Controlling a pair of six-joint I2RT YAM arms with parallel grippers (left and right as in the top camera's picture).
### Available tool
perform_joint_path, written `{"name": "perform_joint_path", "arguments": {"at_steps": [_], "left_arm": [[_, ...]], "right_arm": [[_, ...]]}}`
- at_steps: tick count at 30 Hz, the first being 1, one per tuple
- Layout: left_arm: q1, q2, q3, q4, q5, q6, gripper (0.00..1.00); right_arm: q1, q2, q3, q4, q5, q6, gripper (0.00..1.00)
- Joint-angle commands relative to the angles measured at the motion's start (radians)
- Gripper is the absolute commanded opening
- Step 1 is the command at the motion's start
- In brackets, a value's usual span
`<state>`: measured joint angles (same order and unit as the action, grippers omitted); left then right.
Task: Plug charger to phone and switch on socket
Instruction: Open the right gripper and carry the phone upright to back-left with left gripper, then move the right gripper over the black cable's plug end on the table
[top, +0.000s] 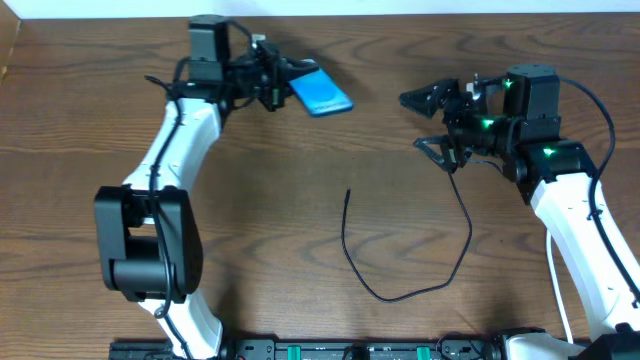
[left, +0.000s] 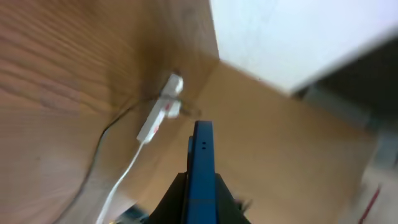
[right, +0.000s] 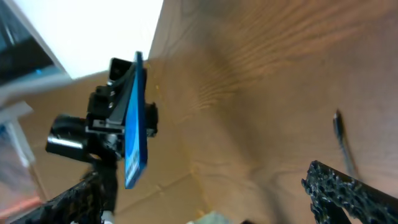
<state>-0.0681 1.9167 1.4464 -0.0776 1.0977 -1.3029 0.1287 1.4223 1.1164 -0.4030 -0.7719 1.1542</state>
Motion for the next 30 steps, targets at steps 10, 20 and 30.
{"name": "perform_joint_path", "arguments": {"at_steps": [10,20,30], "left_arm": [[0.129,-0.029,-0.003,0.009,0.399,0.371,0.07],[0.185,-0.029,-0.003,0.008,0.44,0.372,0.07],[0.188,-0.029,-0.003,0.008,0.44,0.372,0.07]], "right_arm": [[0.242,-0.001,0.014,-0.054,0.293,-0.228,0.99],[0.516,0.119,0.014,-0.193,0.671,-0.143,0.99],[0.546,0.306,0.014,-0.165,0.654,-0.047,0.93]]}}
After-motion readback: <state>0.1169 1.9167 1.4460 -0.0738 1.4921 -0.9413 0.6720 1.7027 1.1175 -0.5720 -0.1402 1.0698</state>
